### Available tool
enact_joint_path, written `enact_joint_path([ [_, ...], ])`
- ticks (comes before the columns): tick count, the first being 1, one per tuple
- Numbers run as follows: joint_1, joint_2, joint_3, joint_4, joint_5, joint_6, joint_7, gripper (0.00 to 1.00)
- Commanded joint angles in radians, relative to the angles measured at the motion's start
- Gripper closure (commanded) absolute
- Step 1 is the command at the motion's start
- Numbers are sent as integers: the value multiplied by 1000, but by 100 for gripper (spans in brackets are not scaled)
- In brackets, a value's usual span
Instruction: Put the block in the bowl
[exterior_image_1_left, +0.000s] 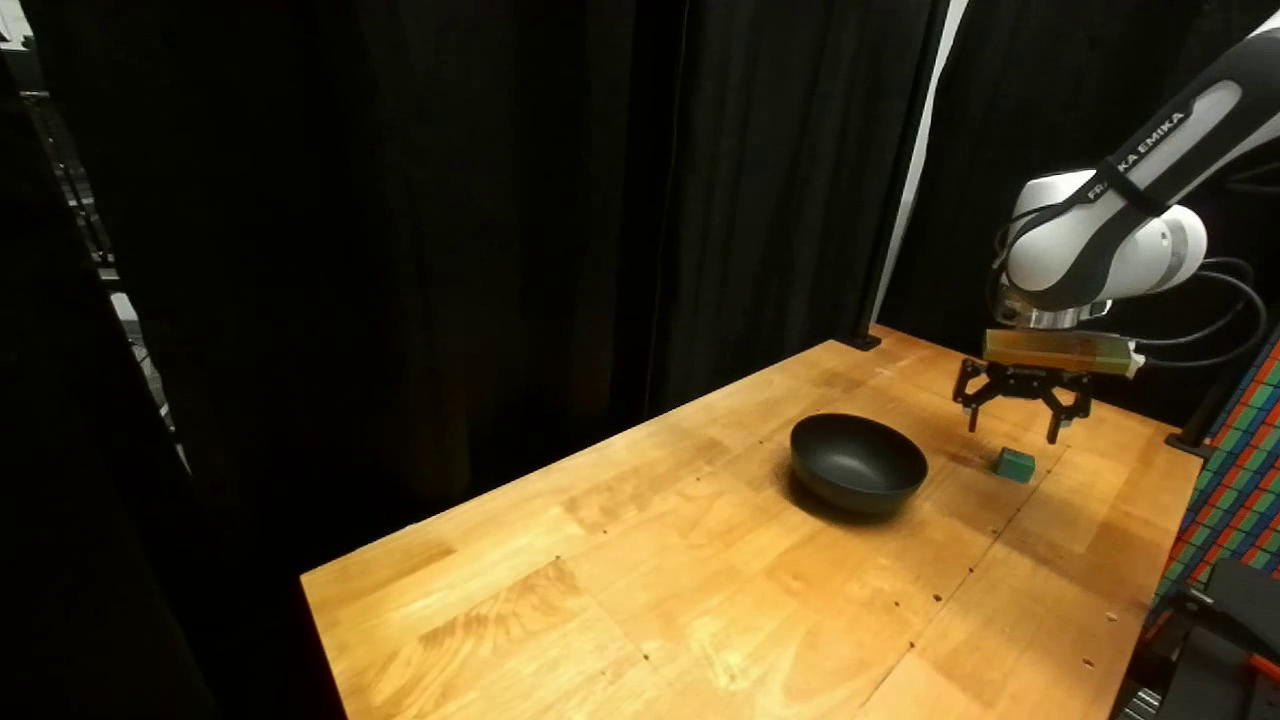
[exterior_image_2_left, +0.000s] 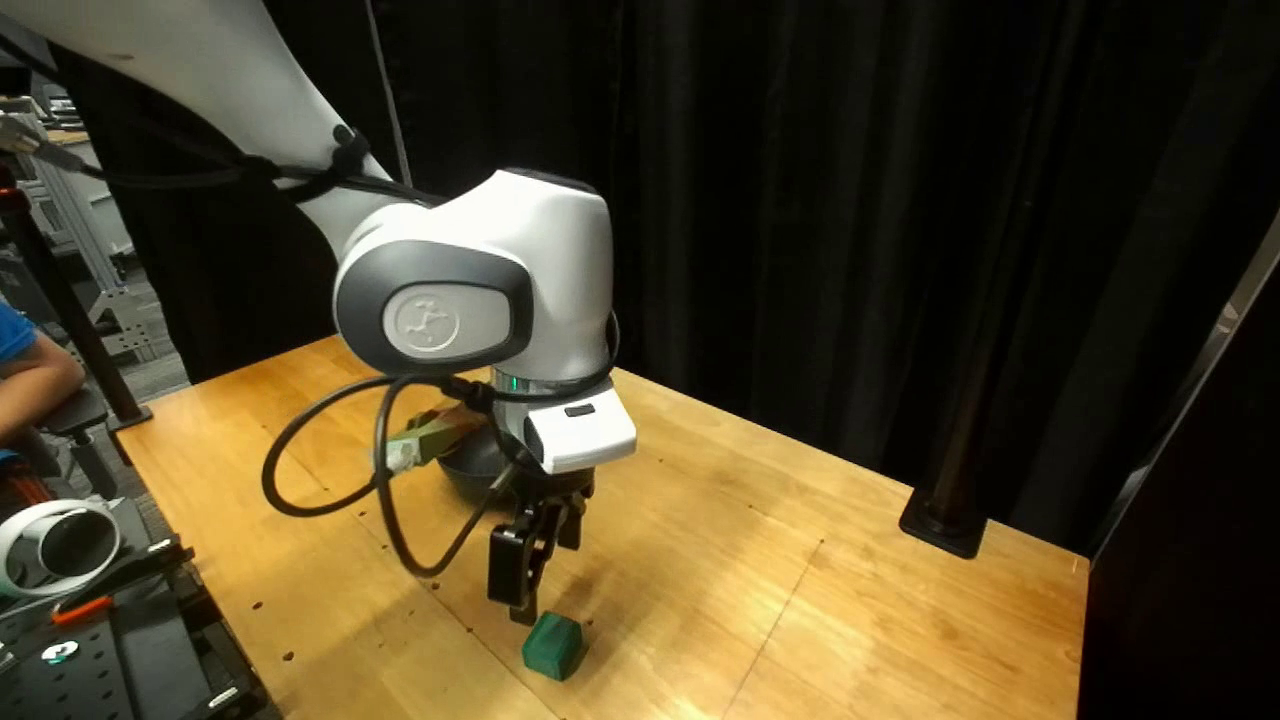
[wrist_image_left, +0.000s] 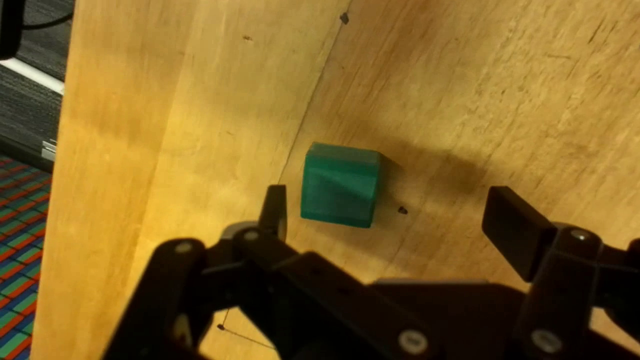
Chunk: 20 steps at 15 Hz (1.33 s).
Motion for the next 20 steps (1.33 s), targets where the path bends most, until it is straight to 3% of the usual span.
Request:
enact_joint_path([
  [1,3,76,-23,32,64,49,-13,0],
  [4,5,118,-33,42,95,74,-18,0],
  [5,3,128,-34,43,106,88,-20,25],
  [6,0,135,-31,43,121,99,-27,26],
  [13,29,101,-50,42,152,99,-5,79],
  [16,36,14,-18,22,180,78,-20,79],
  [20,45,-115,99,-13,317,40,-82,79],
])
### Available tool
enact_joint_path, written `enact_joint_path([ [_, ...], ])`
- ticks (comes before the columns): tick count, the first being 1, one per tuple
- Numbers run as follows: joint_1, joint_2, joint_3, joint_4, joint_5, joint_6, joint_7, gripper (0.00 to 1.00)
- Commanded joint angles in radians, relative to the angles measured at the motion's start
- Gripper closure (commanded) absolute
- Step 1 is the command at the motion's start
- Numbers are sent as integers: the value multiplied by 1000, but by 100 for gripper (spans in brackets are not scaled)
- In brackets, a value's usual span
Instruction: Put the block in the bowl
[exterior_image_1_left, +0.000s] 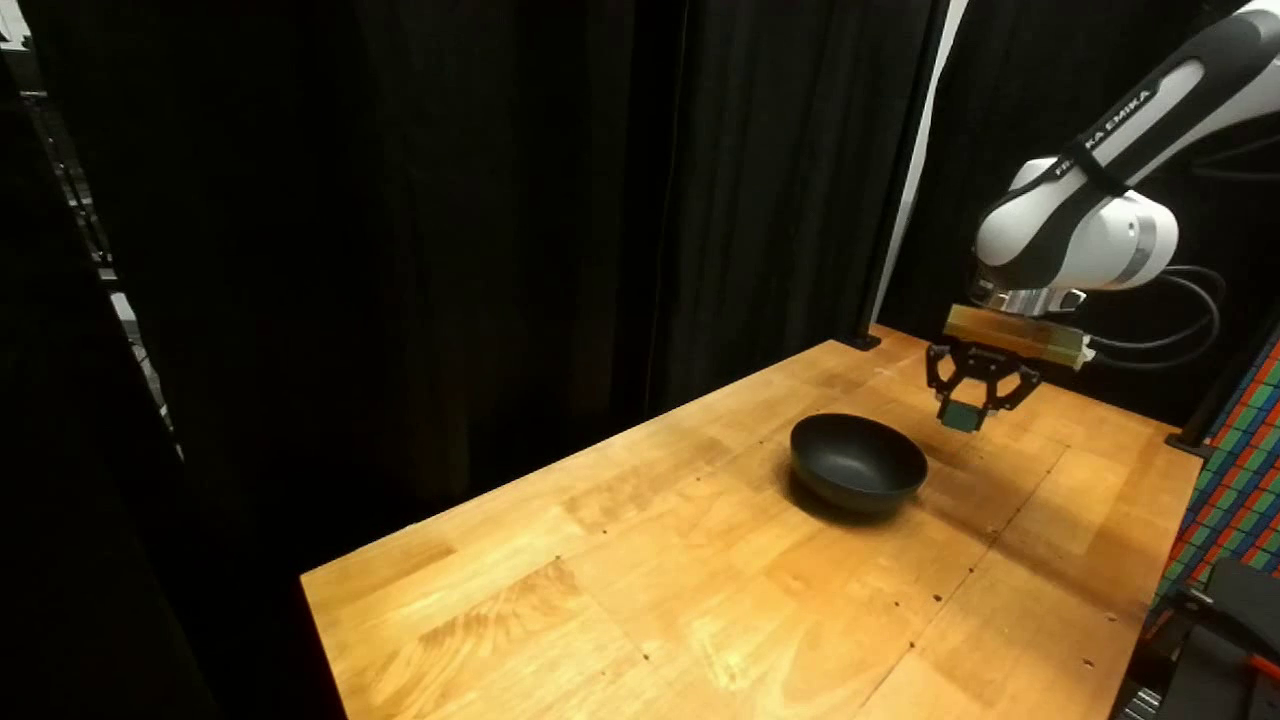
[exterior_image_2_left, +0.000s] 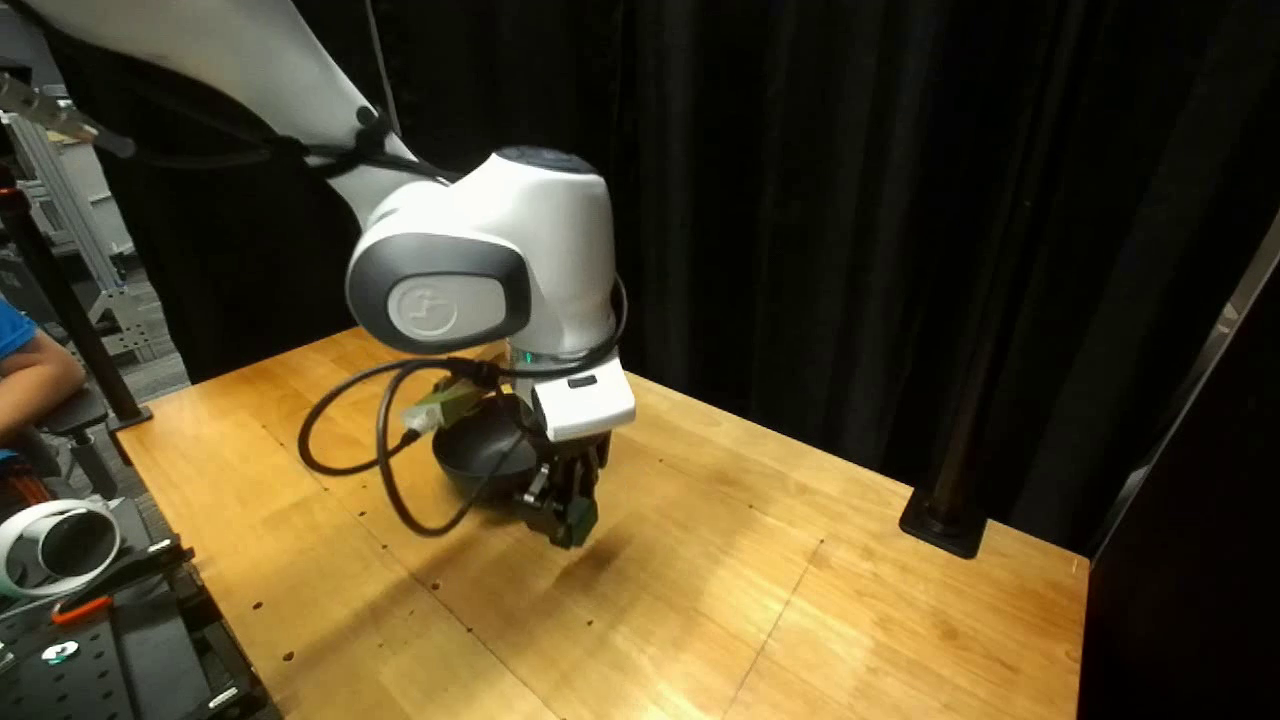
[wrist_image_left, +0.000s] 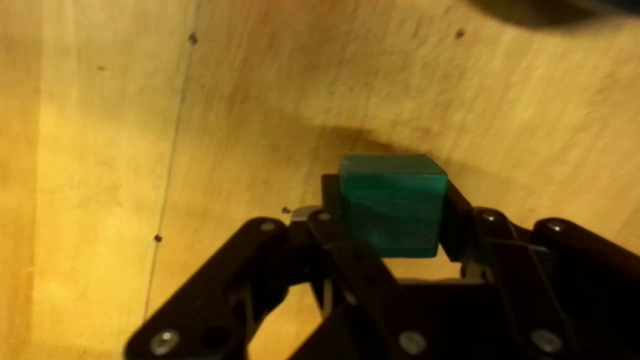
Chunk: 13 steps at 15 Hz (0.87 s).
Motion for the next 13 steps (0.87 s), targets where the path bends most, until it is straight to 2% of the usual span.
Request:
enact_joint_path([
  [1,21,-128,95,-43,131,-54,-74,79],
  [4,62,-154,159,-30,200,-111,-104,79],
  [5,72,-150,172,-20,213,-144,-108,62],
  [6,82,-145,181,-14,221,-165,-109,29],
  [7,88,-144,184,-9,225,-188,-107,27],
  [11,82,-192,161,-2,196,-318,-119,1],
  [13,70,-225,136,-22,173,-406,-143,0],
])
